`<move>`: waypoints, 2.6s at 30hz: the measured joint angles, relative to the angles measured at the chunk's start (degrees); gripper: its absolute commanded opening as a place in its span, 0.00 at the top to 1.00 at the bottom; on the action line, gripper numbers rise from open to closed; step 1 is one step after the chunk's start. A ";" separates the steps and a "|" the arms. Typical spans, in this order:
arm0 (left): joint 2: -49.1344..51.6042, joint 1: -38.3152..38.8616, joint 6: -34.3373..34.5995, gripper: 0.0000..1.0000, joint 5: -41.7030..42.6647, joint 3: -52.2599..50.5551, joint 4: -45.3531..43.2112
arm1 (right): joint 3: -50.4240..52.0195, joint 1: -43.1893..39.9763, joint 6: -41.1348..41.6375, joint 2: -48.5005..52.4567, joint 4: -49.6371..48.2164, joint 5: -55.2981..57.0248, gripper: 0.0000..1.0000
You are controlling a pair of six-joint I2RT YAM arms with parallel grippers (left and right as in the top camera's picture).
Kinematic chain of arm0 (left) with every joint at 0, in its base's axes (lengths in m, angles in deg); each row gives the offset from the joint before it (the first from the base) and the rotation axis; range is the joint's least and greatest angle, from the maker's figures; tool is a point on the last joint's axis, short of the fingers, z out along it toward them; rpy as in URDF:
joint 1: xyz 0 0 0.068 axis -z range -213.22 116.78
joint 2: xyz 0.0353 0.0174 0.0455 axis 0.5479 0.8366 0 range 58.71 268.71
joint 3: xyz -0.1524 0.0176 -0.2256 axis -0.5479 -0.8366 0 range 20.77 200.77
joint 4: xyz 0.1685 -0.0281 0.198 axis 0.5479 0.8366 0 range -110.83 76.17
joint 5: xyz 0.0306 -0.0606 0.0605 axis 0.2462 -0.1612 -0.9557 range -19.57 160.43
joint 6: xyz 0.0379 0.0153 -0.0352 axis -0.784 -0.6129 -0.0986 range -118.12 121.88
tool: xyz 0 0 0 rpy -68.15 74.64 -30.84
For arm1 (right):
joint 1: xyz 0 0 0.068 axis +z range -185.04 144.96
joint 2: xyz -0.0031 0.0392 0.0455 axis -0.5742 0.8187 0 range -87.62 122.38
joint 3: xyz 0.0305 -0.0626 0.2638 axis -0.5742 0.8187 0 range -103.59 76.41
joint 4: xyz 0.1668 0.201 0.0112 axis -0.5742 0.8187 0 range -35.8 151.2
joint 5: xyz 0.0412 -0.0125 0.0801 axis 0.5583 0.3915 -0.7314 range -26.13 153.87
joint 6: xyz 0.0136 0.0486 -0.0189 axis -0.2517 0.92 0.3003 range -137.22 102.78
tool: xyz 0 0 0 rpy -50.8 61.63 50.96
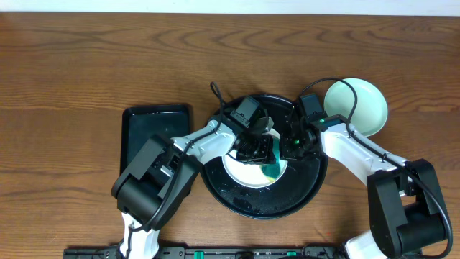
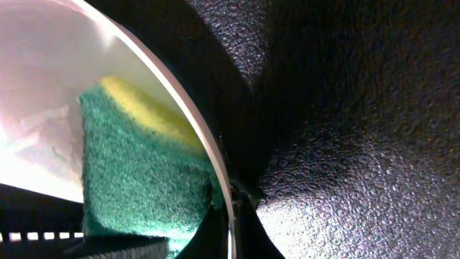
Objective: Clean dirty plates on tray and stack at the side
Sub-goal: 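Scrub the white plate's green marks with the sponge in the left gripper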
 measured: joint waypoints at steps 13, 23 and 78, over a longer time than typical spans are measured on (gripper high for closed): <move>-0.63 -11.30 1.81 0.93 -5.79 1.31 5.40 | -0.11 0.02 0.00 0.04 0.92 -0.63 0.99; -2.01 -15.39 -0.52 0.93 -12.76 3.80 19.91 | -0.33 0.42 0.00 0.37 0.35 -3.23 0.99; -22.47 -11.47 -11.52 0.93 -29.16 2.16 43.52 | -0.37 1.29 -3.41 0.68 0.94 -4.39 0.98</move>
